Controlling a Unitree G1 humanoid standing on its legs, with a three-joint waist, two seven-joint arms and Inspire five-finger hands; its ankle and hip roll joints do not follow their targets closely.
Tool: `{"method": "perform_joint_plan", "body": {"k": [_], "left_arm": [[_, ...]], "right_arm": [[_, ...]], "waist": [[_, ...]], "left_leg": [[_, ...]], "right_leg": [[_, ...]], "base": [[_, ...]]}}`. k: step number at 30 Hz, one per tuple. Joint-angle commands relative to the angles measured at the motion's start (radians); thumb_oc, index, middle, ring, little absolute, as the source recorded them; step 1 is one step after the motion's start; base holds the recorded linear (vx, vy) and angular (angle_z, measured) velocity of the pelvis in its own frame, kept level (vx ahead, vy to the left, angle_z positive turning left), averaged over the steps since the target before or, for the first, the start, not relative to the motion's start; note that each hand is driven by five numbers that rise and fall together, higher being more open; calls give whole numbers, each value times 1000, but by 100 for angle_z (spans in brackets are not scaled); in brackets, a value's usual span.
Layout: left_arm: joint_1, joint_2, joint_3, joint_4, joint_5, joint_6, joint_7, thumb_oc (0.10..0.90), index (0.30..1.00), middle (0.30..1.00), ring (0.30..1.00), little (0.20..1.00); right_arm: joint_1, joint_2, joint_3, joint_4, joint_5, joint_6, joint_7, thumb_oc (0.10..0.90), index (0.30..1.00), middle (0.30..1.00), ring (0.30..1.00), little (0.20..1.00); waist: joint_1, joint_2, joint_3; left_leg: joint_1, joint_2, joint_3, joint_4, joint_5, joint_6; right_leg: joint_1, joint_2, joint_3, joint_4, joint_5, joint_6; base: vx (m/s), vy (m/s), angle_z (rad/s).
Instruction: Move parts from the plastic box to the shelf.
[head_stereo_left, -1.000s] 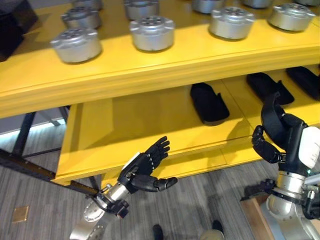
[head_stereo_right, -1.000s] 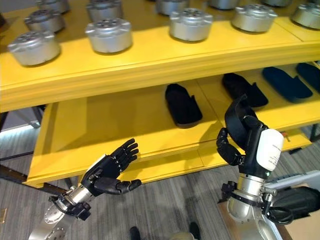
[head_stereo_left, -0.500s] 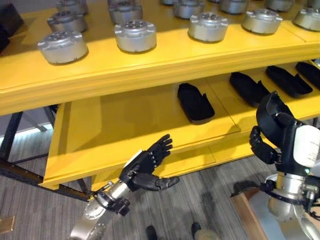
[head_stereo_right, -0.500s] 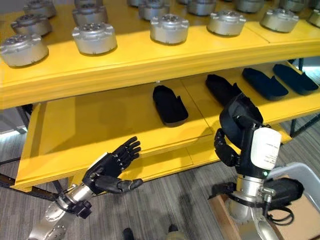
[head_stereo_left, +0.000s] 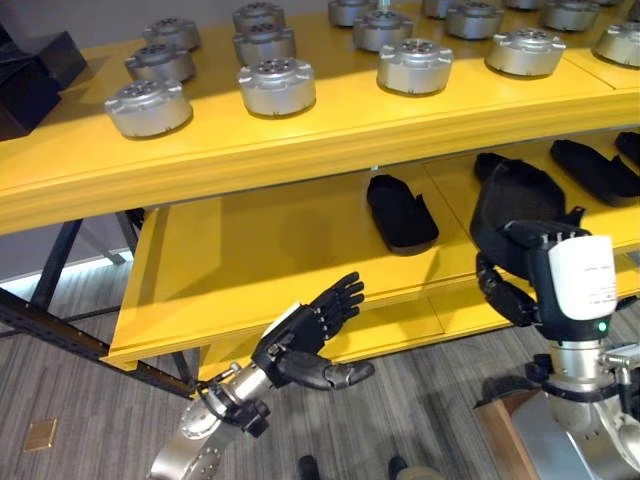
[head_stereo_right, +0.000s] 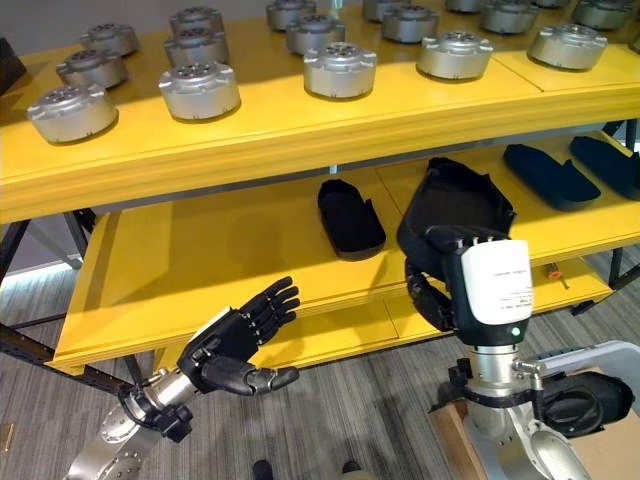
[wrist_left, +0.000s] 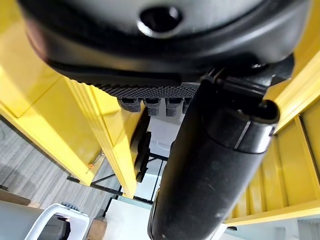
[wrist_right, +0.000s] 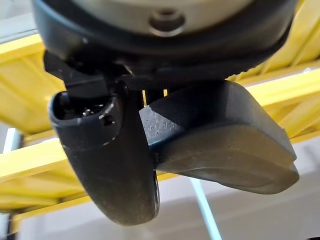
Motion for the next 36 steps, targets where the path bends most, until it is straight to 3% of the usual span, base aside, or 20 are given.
{"method": "perform_joint_plan", "body": {"k": [1, 3, 4, 5, 6, 7, 8, 10, 13, 18, 23, 26, 29, 34, 36], "left_arm": [[-52, 24, 68, -73, -58, -87, -8, 900, 1000, 1000, 1000, 1000], [-56, 25, 68, -74, -60, -89, -9, 900, 1000, 1000, 1000, 1000], [-59, 16, 58, -73, -67, -85, -19, 900, 1000, 1000, 1000, 1000], [-57, 15, 55, -71, -68, -87, -18, 900, 1000, 1000, 1000, 1000], [-55, 16, 51, -71, -65, -91, -12, 900, 1000, 1000, 1000, 1000], [-63, 15, 45, -68, -74, -93, -9, 900, 1000, 1000, 1000, 1000], [-75, 9, 34, -58, -83, -100, -6, 900, 1000, 1000, 1000, 1000], [-88, 12, 24, -49, -105, -100, -38, 900, 1000, 1000, 1000, 1000], [-77, 20, 21, -39, -116, -107, -48, 900, 1000, 1000, 1000, 1000], [-49, 28, 40, -39, -125, -101, -50, 900, 1000, 1000, 1000, 1000], [-48, 28, 35, -38, -115, -105, -46, 900, 1000, 1000, 1000, 1000], [-46, 29, 22, -39, -102, -104, -27, 900, 1000, 1000, 1000, 1000], [-41, 31, 22, -28, -99, -102, -26, 900, 1000, 1000, 1000, 1000], [-35, 31, 24, -19, -105, -97, -42, 900, 1000, 1000, 1000, 1000], [-33, 32, 15, -17, -82, -107, -41, 900, 1000, 1000, 1000, 1000]], "right_arm": [[-167, -56, -30, -151, -25, -74, -65, 400, 300, 300, 300, 300], [-176, -60, -23, -149, -31, -72, -65, 400, 300, 300, 300, 300], [-216, -67, 16, -131, -25, -78, -45, 400, 300, 300, 300, 300], [-226, -67, 28, -126, -23, -80, -40, 400, 300, 300, 300, 300], [-232, -69, 38, -123, -23, -85, -36, 400, 300, 300, 300, 300], [-230, -86, 33, -129, -27, -93, -44, 400, 300, 300, 300, 300], [-232, -106, 20, -127, -17, -103, -44, 400, 300, 300, 300, 300], [-233, -121, 6, -125, -26, -118, -43, 400, 300, 300, 300, 300], [-232, -108, 10, -138, -40, -123, -13, 400, 300, 300, 300, 300], [-252, -83, 56, -155, -70, -145, 27, 400, 300, 300, 300, 300], [-282, -83, 93, -145, -71, -138, 34, 400, 300, 300, 300, 300], [-324, -68, 151, -117, -60, -96, 54, 400, 300, 300, 300, 300], [-355, -31, 202, -67, -13, -36, 75, 400, 300, 300, 300, 300], [-375, -3, 237, -24, 9, -18, 72, 400, 300, 300, 300, 300], [-405, 29, 281, 21, -2, -1, 68, 400, 300, 300, 300, 300]], "waist": [[24, -71, -43], [28, -75, -42], [34, -77, -36], [30, -73, -39], [28, -69, -43], [25, -70, -43], [28, -64, -39], [27, -36, -42], [33, -23, -48], [67, -32, -60], [83, -40, -59], [115, -49, -58], [144, -53, -53], [160, -52, -47], [174, -47, -32]], "left_leg": [[0, -128, 83, 274, -315, 97], [-39, -118, 79, 328, -312, 91], [-41, -48, 86, 300, -289, 72], [-20, -30, 87, 240, -262, 63], [-4, 8, 86, 162, -210, 41], [-15, 70, 84, 91, -124, 2], [-30, 97, 69, 67, -95, -16], [2, 94, 70, 6, -89, -25], [28, 58, 62, -8, -114, -16], [47, 9, 62, -8, -157, 19], [50, -7, 60, -8, -169, 33], [52, -31, 52, -2, -185, 54], [53, -51, 56, 9, -196, 83], [47, -61, 69, 30, -207, 101], [43, -60, 82, 44, -213, 111]], "right_leg": [[-44, 69, 80, 4, -3, -42], [-55, 66, 80, 11, 1, -46], [-64, 55, 64, 37, -12, -47], [-64, 54, 60, 41, -19, -46], [-60, 51, 54, 41, -27, -43], [-45, 36, 52, 40, -37, -42], [-32, 15, 47, 45, -50, -39], [-31, -26, 11, 48, -56, -17], [-33, -53, -18, 39, -39, 6], [-35, -88, -53, 20, -15, 34], [-32, -104, -64, 13, -7, 45], [-27, -130, -86, 19, 0, 62], [-41, -156, -125, 85, -6, 66], [-61, -170, -164, 160, -12, 54], [-98, -166, -184, 251, -9, 49]], "base": [[-47, -46, 5], [-26, 22, 24], [41, 146, 36], [83, 254, 21], [108, 308, 18], [138, 423, 14], [123, 444, 25], [141, 564, 19], [140, 420, -9], [103, 210, 9], [55, 121, 21], [114, 212, 8], [111, 240, 21], [49, 104, 8], [33, 58, -19]]}}
